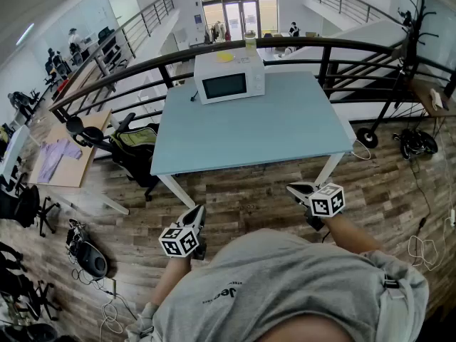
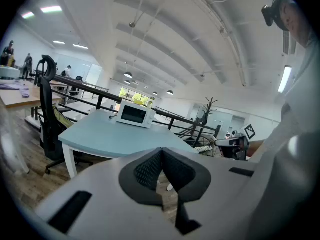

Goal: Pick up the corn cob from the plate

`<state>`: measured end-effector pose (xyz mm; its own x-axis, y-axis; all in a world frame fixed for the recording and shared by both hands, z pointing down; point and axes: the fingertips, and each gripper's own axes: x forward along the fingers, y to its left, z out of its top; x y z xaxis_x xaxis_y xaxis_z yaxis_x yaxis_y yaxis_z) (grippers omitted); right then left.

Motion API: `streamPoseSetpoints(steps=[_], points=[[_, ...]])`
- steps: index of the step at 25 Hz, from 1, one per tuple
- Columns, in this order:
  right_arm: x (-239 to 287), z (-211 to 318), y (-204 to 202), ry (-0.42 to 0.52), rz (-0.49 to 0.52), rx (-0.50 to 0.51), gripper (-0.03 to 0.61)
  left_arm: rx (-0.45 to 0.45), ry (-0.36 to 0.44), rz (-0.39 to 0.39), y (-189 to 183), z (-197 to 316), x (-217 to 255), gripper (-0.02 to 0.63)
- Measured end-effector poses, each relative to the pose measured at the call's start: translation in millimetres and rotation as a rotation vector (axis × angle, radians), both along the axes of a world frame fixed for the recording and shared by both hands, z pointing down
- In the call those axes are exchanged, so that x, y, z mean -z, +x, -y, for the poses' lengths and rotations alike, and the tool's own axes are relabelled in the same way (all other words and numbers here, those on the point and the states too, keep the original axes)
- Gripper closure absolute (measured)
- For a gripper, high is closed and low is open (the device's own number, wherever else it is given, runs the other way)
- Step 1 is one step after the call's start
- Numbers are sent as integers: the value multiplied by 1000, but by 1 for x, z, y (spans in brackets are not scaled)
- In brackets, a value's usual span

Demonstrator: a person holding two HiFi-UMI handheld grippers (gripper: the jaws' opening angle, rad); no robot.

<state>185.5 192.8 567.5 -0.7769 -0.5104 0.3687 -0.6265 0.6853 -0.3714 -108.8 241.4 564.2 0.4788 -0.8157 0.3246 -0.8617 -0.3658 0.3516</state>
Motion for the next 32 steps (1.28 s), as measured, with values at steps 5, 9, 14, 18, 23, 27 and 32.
streamPoseSetpoints(steps=[5,9,14,18,23,27,32], points=[[2,10,5,14,-6,-8,565,-1,-3,-9,7,6,-1,595],[1,13,7,35,-22,-16,565,0,-10,-13,9,9,-3,595],[0,11,10,67,-49,-1,565,9,-15,-21,12,10,-5,595],[5,15,13,98,-47,-6,565,8,-15,-24,19,13,-4,595],[9,20,30,133,-56,-21,563,9,-12,-29,33,17,-1,595],[6,20,46,146,-68,-15,563,18,-8,-32,47,19,2,595],[2,19,72,160,-80,-4,563,27,-13,-40,73,19,1,595]])
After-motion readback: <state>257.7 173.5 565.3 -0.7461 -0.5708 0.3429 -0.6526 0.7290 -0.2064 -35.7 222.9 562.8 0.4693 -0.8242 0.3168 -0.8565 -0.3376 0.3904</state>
